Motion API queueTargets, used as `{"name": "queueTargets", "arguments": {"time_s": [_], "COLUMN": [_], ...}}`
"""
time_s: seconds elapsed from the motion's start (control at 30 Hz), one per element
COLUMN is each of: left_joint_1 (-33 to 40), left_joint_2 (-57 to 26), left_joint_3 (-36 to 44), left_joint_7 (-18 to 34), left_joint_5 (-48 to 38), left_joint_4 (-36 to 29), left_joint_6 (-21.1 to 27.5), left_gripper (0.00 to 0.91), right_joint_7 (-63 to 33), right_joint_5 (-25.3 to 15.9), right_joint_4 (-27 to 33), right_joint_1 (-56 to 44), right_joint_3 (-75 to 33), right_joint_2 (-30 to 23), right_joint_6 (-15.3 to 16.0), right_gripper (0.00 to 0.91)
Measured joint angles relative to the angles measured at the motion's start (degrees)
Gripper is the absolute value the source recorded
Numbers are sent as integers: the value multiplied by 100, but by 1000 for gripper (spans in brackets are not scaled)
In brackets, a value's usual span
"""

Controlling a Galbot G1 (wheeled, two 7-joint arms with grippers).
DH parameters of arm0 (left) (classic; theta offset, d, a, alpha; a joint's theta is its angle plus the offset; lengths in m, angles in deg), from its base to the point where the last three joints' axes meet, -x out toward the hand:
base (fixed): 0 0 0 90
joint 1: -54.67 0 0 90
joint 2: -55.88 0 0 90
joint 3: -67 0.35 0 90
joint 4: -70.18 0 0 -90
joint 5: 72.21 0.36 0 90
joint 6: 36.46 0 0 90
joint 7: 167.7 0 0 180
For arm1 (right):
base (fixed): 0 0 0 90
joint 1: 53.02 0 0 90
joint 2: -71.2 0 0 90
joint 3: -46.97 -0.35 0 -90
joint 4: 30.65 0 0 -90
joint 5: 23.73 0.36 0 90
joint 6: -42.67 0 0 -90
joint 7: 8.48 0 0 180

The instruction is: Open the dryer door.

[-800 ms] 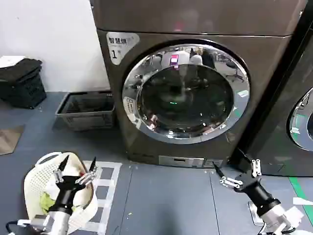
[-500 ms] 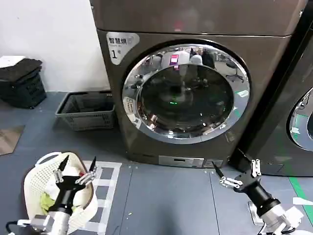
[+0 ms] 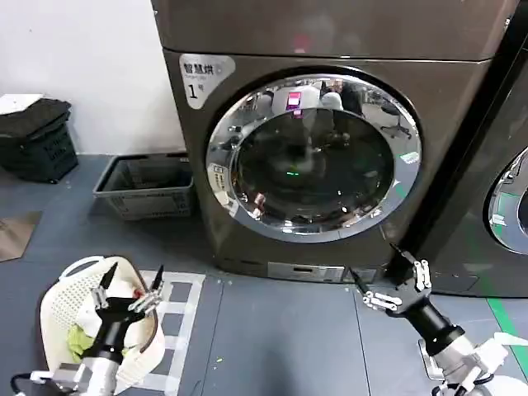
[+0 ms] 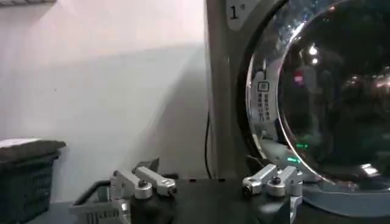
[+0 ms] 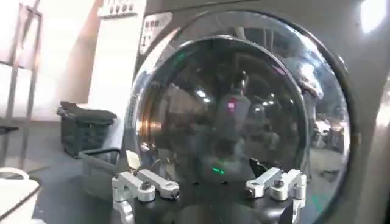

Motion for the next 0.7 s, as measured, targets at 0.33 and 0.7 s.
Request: {"name": "queueTargets", "arguments": {"time_s": [0.33, 0.7], "left_joint_1": [-56, -127], "left_joint_2": [41, 77], "left_joint_3": [74, 87], "left_joint_7": [-3, -5], "left_joint_5": [138, 233], "left_joint_4": [-11, -39], "left_joint_6": [-36, -57], "left_gripper": [907, 907], "right_joint_7": [-203, -338], "right_joint_5": [162, 391], "right_joint_4": [209, 485], "right_joint_1": [474, 1201], "right_joint_3": [504, 1048], "right_joint_2": [441, 855], "right_joint_6": [49, 155], "right_gripper": [907, 907]}}
